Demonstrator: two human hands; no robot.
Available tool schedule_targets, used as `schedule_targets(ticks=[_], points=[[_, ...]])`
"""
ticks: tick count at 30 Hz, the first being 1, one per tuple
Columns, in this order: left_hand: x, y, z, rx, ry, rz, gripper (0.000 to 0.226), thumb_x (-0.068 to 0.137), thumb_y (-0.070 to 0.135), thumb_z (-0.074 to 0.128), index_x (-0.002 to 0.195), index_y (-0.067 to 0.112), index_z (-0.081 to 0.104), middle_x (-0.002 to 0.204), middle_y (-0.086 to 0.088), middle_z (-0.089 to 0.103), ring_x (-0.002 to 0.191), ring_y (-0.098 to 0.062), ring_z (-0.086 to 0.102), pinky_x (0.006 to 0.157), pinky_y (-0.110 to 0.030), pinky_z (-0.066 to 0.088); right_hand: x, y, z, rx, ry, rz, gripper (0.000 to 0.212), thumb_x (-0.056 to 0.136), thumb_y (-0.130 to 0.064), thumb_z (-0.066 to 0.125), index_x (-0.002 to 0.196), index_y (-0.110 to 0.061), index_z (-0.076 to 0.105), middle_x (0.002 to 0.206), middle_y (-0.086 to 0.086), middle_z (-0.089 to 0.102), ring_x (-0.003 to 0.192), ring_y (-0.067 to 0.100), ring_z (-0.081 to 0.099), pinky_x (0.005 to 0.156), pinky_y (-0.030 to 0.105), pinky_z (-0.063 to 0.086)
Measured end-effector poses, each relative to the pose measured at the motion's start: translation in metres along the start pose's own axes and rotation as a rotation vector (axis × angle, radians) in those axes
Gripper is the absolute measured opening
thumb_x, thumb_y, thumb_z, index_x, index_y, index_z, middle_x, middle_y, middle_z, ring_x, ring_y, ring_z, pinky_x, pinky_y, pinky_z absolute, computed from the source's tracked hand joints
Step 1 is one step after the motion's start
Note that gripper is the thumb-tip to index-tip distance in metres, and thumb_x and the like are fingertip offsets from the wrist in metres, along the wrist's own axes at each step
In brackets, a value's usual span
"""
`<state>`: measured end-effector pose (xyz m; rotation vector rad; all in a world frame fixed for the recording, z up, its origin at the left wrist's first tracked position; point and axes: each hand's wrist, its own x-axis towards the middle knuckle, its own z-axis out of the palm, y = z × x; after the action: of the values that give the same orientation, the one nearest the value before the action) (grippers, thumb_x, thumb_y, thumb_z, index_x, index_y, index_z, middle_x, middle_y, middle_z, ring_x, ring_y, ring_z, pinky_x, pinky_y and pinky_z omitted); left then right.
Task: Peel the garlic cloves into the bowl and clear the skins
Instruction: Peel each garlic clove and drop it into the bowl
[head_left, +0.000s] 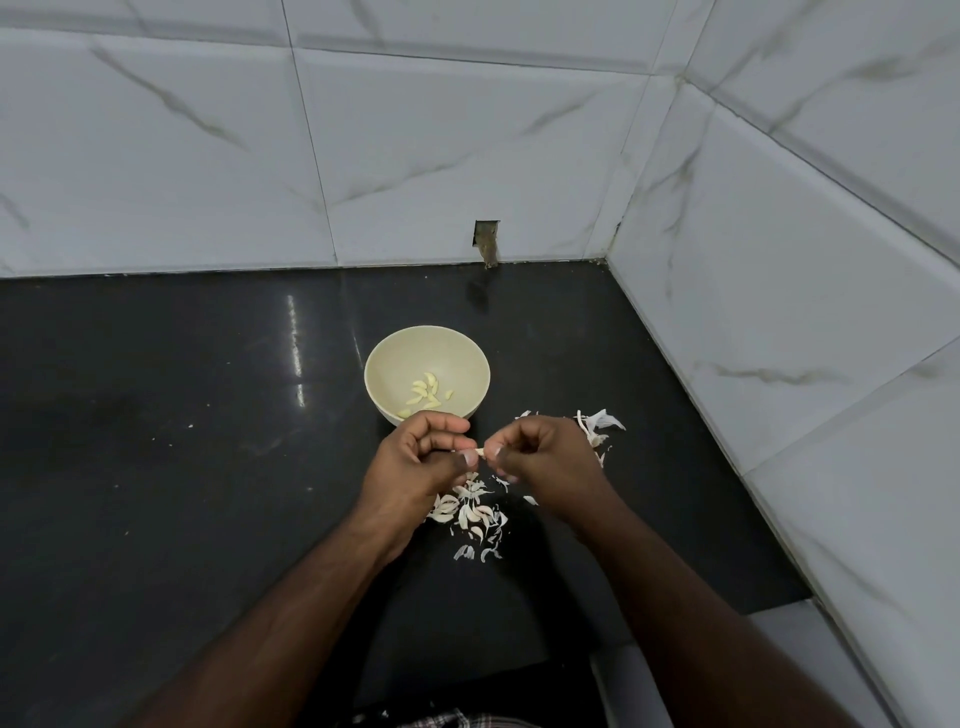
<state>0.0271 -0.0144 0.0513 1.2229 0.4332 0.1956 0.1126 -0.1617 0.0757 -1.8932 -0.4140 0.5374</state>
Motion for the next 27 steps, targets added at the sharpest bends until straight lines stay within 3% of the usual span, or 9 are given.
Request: schedule_targets(ticks=[2, 4, 8, 12, 15, 18, 20, 23, 27], points=[[0.0004, 0.0003, -0.0008, -0.032, 0.005, -0.012, 0.025, 0.084, -0.01, 0.07, 0.101, 0.009, 0.066, 0.082, -0.006, 0.071, 0.077, -0.022, 0.066, 0.064, -0.024, 0.055, -0.0011, -0.0032, -0.0001, 0.106, -0.074, 0.078, 0.013, 0.092, 0.001, 0.063, 0.085, -0.005, 0.071, 0.071, 0.006, 0.071, 0.066, 0.016, 0.062, 0.059, 0.024, 0.05], [0.0002, 0.0001, -0.002, -0.079, -0.011, -0.041, 0.025, 0.084, -0.011, 0.069, 0.1, 0.008, 0.066, 0.08, -0.006, 0.07, 0.078, -0.023, 0.065, 0.065, -0.024, 0.055, -0.0015, -0.003, -0.0019, 0.127, -0.086, 0.088, 0.017, 0.096, 0.0, 0.058, 0.094, -0.009, 0.072, 0.074, 0.005, 0.073, 0.067, 0.01, 0.064, 0.06, 0.02, 0.048], [0.0, 0.0007, -0.002, -0.091, -0.025, -0.07, 0.025, 0.085, -0.01, 0.069, 0.103, 0.008, 0.065, 0.08, -0.006, 0.069, 0.076, -0.02, 0.067, 0.064, -0.022, 0.055, -0.0012, -0.0031, -0.0058, 0.115, -0.021, -0.009, 0.031, 0.092, -0.001, 0.065, 0.115, -0.022, 0.069, 0.091, 0.004, 0.075, 0.076, 0.007, 0.065, 0.071, 0.02, 0.052], [0.0003, 0.0005, 0.0, -0.094, -0.039, -0.085, 0.026, 0.085, -0.008, 0.07, 0.102, 0.01, 0.065, 0.082, -0.007, 0.068, 0.079, -0.021, 0.066, 0.064, -0.024, 0.055, -0.003, -0.0054, -0.0016, 0.171, -0.073, -0.019, 0.026, 0.084, -0.002, 0.076, 0.105, -0.016, 0.072, 0.078, -0.002, 0.071, 0.069, 0.006, 0.066, 0.068, 0.021, 0.054], [0.0002, 0.0017, 0.0001, -0.128, -0.04, -0.093, 0.025, 0.086, -0.011, 0.066, 0.102, 0.009, 0.063, 0.08, -0.006, 0.068, 0.076, -0.019, 0.065, 0.065, -0.024, 0.055, -0.0024, -0.0041, 0.0007, 0.229, -0.068, 0.044, 0.019, 0.09, 0.001, 0.067, 0.1, -0.015, 0.072, 0.077, 0.004, 0.07, 0.069, 0.012, 0.064, 0.069, 0.025, 0.053], [0.0, 0.003, -0.0016, -0.143, -0.035, -0.105, 0.024, 0.088, -0.011, 0.062, 0.103, 0.008, 0.063, 0.08, -0.005, 0.067, 0.075, -0.018, 0.068, 0.065, -0.025, 0.055, -0.0016, -0.0042, -0.0007, 0.239, -0.042, 0.055, 0.017, 0.097, -0.005, 0.06, 0.102, -0.016, 0.071, 0.08, 0.007, 0.075, 0.072, 0.009, 0.065, 0.068, 0.021, 0.05], [-0.0003, 0.0031, -0.0027, -0.138, -0.034, -0.112, 0.022, 0.089, -0.008, 0.064, 0.103, 0.009, 0.064, 0.08, -0.005, 0.065, 0.076, -0.016, 0.068, 0.066, -0.025, 0.054, -0.0025, -0.0057, -0.0006, 0.165, -0.052, 0.006, 0.013, 0.094, -0.009, 0.066, 0.104, -0.016, 0.071, 0.079, 0.007, 0.075, 0.07, 0.006, 0.067, 0.067, 0.017, 0.049], [-0.0009, 0.0026, -0.0026, -0.139, -0.039, -0.124, 0.02, 0.089, -0.005, 0.066, 0.102, 0.01, 0.064, 0.079, -0.005, 0.065, 0.074, -0.015, 0.066, 0.066, -0.025, 0.054, -0.0049, -0.0072, 0.0015, 0.173, -0.072, -0.019, 0.02, 0.084, -0.002, 0.076, 0.101, -0.012, 0.073, 0.076, 0.004, 0.072, 0.067, 0.006, 0.066, 0.062, 0.016, 0.049], [-0.0009, 0.0031, -0.0029, -0.183, -0.039, -0.14, 0.019, 0.091, -0.007, 0.062, 0.101, 0.009, 0.063, 0.077, -0.003, 0.063, 0.073, -0.014, 0.064, 0.067, -0.027, 0.052, -0.0041, -0.0022, 0.0004, 0.185, -0.043, 0.014, 0.018, 0.091, -0.001, 0.068, 0.098, -0.016, 0.074, 0.081, 0.002, 0.075, 0.076, 0.01, 0.067, 0.072, 0.023, 0.053]])
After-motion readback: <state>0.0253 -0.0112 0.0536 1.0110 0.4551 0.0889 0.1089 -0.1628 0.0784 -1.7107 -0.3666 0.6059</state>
